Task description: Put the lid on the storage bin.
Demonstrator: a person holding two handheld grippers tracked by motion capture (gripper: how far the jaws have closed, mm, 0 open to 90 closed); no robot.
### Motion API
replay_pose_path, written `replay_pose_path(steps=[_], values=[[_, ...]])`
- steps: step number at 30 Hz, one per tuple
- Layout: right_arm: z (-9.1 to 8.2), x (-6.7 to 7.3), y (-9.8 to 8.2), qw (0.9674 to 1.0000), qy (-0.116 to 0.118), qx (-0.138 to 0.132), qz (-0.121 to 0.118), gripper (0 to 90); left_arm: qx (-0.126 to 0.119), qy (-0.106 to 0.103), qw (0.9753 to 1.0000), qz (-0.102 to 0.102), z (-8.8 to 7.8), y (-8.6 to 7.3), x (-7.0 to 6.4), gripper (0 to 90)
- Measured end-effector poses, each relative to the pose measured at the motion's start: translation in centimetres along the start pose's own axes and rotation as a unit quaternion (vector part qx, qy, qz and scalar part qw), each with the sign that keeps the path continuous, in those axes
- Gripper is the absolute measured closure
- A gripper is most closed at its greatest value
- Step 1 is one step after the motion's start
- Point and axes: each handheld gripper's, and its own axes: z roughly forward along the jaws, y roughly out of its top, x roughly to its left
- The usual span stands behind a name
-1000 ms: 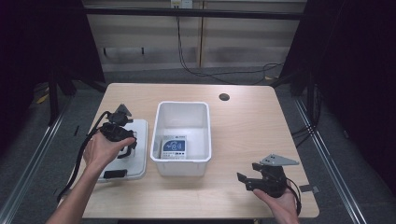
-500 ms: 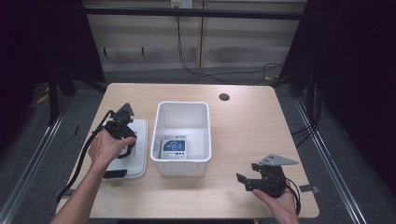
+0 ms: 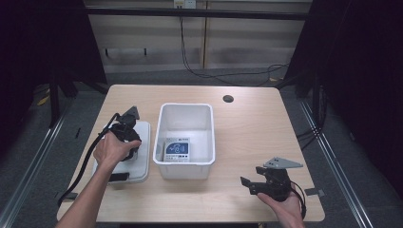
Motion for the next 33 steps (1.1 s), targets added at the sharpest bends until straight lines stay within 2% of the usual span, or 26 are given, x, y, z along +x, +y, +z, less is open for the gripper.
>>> replay_pose_path(steps=[1, 2, 4, 5, 7, 11, 12, 14, 20, 23, 24, 25, 27, 29, 31, 32, 33], values=[[0.0, 0.0, 0.0, 1.0, -0.001, 0.001, 0.0, 26.2, 0.0, -0.001, 1.0, -0.001, 0.1, 0.0, -0.1, 56.1], [0.0, 0.0, 0.0, 1.0, -0.001, 0.001, 0.0, 26.2, 0.002, 0.003, 1.0, -0.003, 0.1, 0.0, -0.2, 56.1], [0.1, 0.0, 0.0, 1.0, -0.001, -0.001, -0.001, 26.2, 0.001, 0.0, 1.0, 0.0, 0.2, 0.1, -0.4, 61.7], [0.0, 0.0, 0.0, 1.0, 0.0, 0.0, -0.001, 26.2, 0.004, 0.0, 1.0, 0.005, 0.2, 0.1, -0.4, 61.7], [0.0, 0.1, 0.0, 1.0, 0.001, 0.002, 0.0, 26.2, 0.001, 0.002, 1.0, -0.005, 0.0, 0.0, -0.2, 64.0], [0.0, 0.0, 0.0, 1.0, 0.002, 0.001, -0.002, 26.3, 0.002, -0.006, 0.9999, -0.009, -0.6, -0.1, 0.1, 66.6], [0.1, 0.0, 0.0, 1.0, 0.002, 0.001, -0.002, 26.2, -0.001, -0.006, 0.9999, -0.015, -1.0, -0.2, 0.3, 70.3], [0.1, 0.0, 0.0, 1.0, 0.001, 0.001, -0.001, 26.3, 0.001, -0.002, 0.9999, -0.011, -1.2, -0.1, 0.3, 71.3], [0.0, 0.0, 0.0, 1.0, 0.002, 0.002, 0.0, 26.2, 0.003, -0.012, 0.9994, -0.033, -2.0, -0.3, 1.5, 73.8], [0.1, 0.1, 0.0, 1.0, 0.001, 0.003, 0.002, 26.2, 0.006, -0.01, 0.9992, -0.037, -2.3, -0.4, 2.2, 74.8], [0.1, 0.1, 0.0, 1.0, 0.002, 0.003, 0.001, 26.2, 0.015, 0.003, 0.9992, -0.037, -2.4, -0.5, 2.5, 75.6], [0.1, 0.1, 0.0, 1.0, 0.003, 0.003, 0.002, 26.2, 0.018, 0.005, 0.9991, -0.038, -2.4, -0.6, 2.8, 75.7], [0.1, 0.1, 0.0, 1.0, 0.002, 0.004, 0.002, 26.2, 0.02, -0.004, 0.9986, -0.049, -2.3, -0.8, 3.6, 76.5], [0.1, 0.1, 0.0, 1.0, 0.001, 0.005, 0.002, 26.2, 0.025, -0.002, 0.9983, -0.052, -2.1, -0.9, 3.8, 77.7], [0.1, 0.1, 0.0, 1.0, 0.001, 0.006, 0.002, 26.2, 0.021, -0.012, 0.9974, -0.068, -2.1, -1.1, 4.2, 79.5], [0.1, 0.1, 0.0, 1.0, 0.001, 0.006, 0.002, 26.2, 0.021, -0.012, 0.9974, -0.068, -2.1, -1.1, 4.2, 79.8], [0.1, 0.1, 0.0, 1.0, 0.001, 0.006, 0.0, 26.2, 0.018, -0.021, 0.9972, -0.07, -2.2, -1.0, 4.1, 81.1]])
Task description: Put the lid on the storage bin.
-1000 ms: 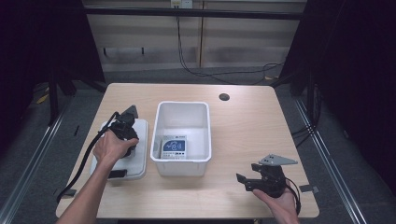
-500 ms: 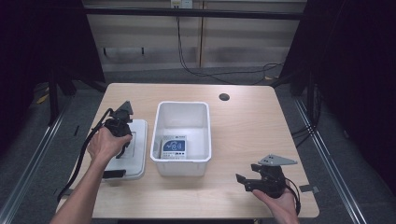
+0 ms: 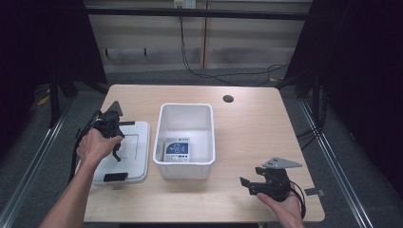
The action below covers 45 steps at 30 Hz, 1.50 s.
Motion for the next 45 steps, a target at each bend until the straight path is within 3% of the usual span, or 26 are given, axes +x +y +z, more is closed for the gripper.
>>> replay_pose_path(steps=[3, 10, 15, 32, 45], values=[[0.0, 0.0, 0.0, 1.0, 0.0, 0.001, 0.0, 26.2, 0.005, 0.007, 1.0, 0.003, 0.0, 0.1, -0.2, 83.2], [0.0, 0.0, 0.0, 1.0, 0.001, 0.004, 0.001, 26.2, -0.002, -0.021, 0.9997, -0.01, -0.6, 0.0, 0.0, 84.9], [0.0, 0.1, 0.0, 1.0, 0.001, 0.006, -0.002, 26.2, -0.01, -0.029, 0.9994, -0.015, -1.1, 0.0, 0.2, 85.0], [0.1, 0.0, 0.0, 1.0, 0.0, 0.007, -0.001, 26.2, 0.001, -0.039, 0.9992, 0.005, -2.7, -0.2, 1.2, 85.0], [0.1, 0.0, 0.0, 1.0, 0.0, 0.007, -0.001, 25.9, -0.011, -0.034, 0.9992, 0.016, -4.4, -0.3, 1.0, 85.1]])
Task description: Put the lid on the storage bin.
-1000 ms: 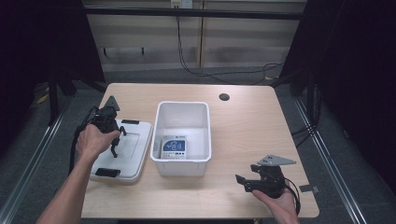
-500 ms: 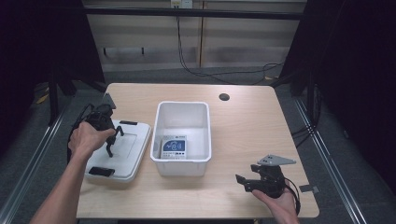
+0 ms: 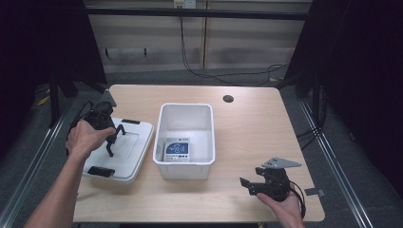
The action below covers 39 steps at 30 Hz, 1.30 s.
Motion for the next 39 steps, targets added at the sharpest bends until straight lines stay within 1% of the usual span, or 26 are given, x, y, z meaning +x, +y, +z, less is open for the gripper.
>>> replay_pose_path(steps=[2, 3, 5, 6, 7, 10, 12, 15, 17, 18, 19, 22, 23, 25, 26, 28, 30, 31, 34, 36, 38, 39], values=[[-0.1, 0.0, 0.0, 1.0, 0.0, 0.0, 0.0, 25.9, -0.001, -0.001, 1.0, 0.001, -0.2, 0.0, 0.0, 85.1], [-0.1, -0.1, -0.1, 1.0, -0.001, -0.001, 0.0, 25.9, -0.006, -0.005, 1.0, -0.001, -0.6, -0.1, 0.1, 85.1], [-0.1, -0.1, 0.0, 1.0, -0.001, -0.001, 0.002, 25.8, -0.007, -0.005, 1.0, -0.001, -0.7, -0.2, 0.2, 85.1], [0.0, -0.1, 0.0, 1.0, -0.001, -0.001, 0.001, 25.8, -0.013, -0.003, 0.9999, -0.005, -1.0, -0.2, 0.2, 85.1], [0.0, 0.0, 0.0, 1.0, -0.001, 0.0, 0.001, 25.8, -0.011, -0.004, 0.9999, 0.001, -1.1, -0.3, 0.4, 85.1], [0.0, 0.0, 0.0, 1.0, 0.0, 0.001, 0.0, 25.8, -0.013, -0.007, 0.9999, 0.001, -1.3, -0.3, 0.4, 85.1], [0.0, 0.0, 0.0, 1.0, 0.0, 0.003, 0.001, 24.9, -0.019, -0.009, 0.9998, 0.001, -1.4, -0.3, 0.3, 85.1], [0.0, 0.0, 0.0, 1.0, 0.001, 0.001, 0.0, 24.4, -0.018, -0.008, 0.9998, 0.001, -1.8, -0.4, 0.4, 85.1], [0.0, 0.0, 0.0, 1.0, 0.002, 0.001, -0.001, 23.4, -0.021, -0.005, 0.9997, 0.005, -2.4, -0.4, 0.5, 85.1], [0.0, 0.0, 0.0, 1.0, 0.002, 0.001, -0.001, 23.4, -0.021, -0.005, 0.9997, 0.005, -2.4, -0.4, 0.5, 85.1], [0.0, 0.0, 0.0, 1.0, 0.002, 0.001, -0.002, 23.0, -0.024, -0.004, 0.9997, 0.008, -2.8, -0.5, 0.7, 85.1], [0.0, 0.0, 0.0, 1.0, 0.002, 0.002, -0.002, 22.5, -0.027, -0.007, 0.9996, 0.009, -3.3, -0.6, 0.7, 85.1], [0.0, 0.0, 0.0, 1.0, 0.004, 0.001, -0.005, 22.3, -0.03, -0.008, 0.9995, 0.01, -3.7, -0.6, 0.7, 85.1], [0.0, 0.0, 0.0, 1.0, 0.002, 0.003, -0.003, 22.1, -0.036, -0.007, 0.9993, 0.008, -4.0, -0.6, 0.7, 85.1], [0.1, 0.0, 0.1, 1.0, 0.003, 0.003, -0.005, 21.8, -0.037, -0.007, 0.9992, 0.012, -4.2, -0.6, 0.7, 85.1], [0.1, 0.0, 0.1, 1.0, 0.004, 0.001, -0.007, 21.1, -0.04, -0.01, 0.9991, 0.011, -4.5, -0.5, 0.7, 85.2], [0.1, 0.0, 0.1, 1.0, 0.005, 0.004, -0.005, 20.8, -0.042, -0.011, 0.999, 0.01, -4.8, -0.5, 0.7, 85.1], [0.1, 0.0, 0.1, 1.0, 0.005, 0.002, -0.006, 20.8, -0.045, -0.008, 0.9989, 0.012, -5.0, -0.5, 0.7, 85.1], [0.1, 0.0, 0.1, 1.0, 0.005, 0.002, -0.005, 20.8, -0.048, -0.009, 0.9987, 0.015, -5.8, -0.6, 0.7, 85.1], [0.0, 0.1, 0.1, 1.0, 0.006, 0.001, -0.006, 20.8, -0.057, -0.007, 0.9983, 0.01, -6.2, -0.8, 0.6, 85.1], [0.0, 0.1, 0.1, 1.0, 0.006, 0.001, -0.007, 20.8, -0.053, -0.012, 0.9984, 0.013, -6.5, -0.9, 0.7, 85.1], [0.0, 0.1, 0.1, 1.0, 0.006, 0.001, -0.007, 20.8, -0.055, -0.013, 0.9983, 0.014, -6.7, -1.0, 0.8, 85.1]])
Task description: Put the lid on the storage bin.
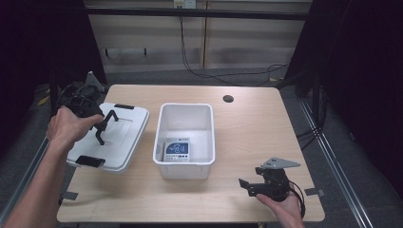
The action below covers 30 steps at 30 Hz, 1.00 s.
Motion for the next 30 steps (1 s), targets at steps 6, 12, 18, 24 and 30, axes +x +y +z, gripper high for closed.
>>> replay_pose_path(steps=[6, 12, 18, 24, 30], values=[[0.0, 0.0, 0.0, 1.0, -0.001, 0.003, 0.001, 20.8, -0.004, 0.002, 1.0, 0.003, -1.2, -0.1, 0.2, 85.1], [0.1, 0.0, 0.0, 1.0, -0.001, 0.003, 0.0, 21.0, -0.006, 0.001, 1.0, 0.003, -1.7, 0.1, -0.4, 85.1], [0.0, 0.0, 0.0, 1.0, -0.002, 0.001, -0.001, 21.1, -0.012, -0.002, 0.9999, -0.004, -2.5, 0.4, -1.1, 85.1], [0.1, 0.0, 0.0, 1.0, -0.002, 0.005, -0.002, 21.1, -0.039, -0.011, 0.9991, -0.011, -4.1, 0.5, -1.7, 85.1], [0.0, 0.0, 0.0, 1.0, -0.004, 0.006, -0.001, 21.2, -0.046, -0.017, 0.9987, -0.016, -4.8, 0.8, -2.5, 85.1]])
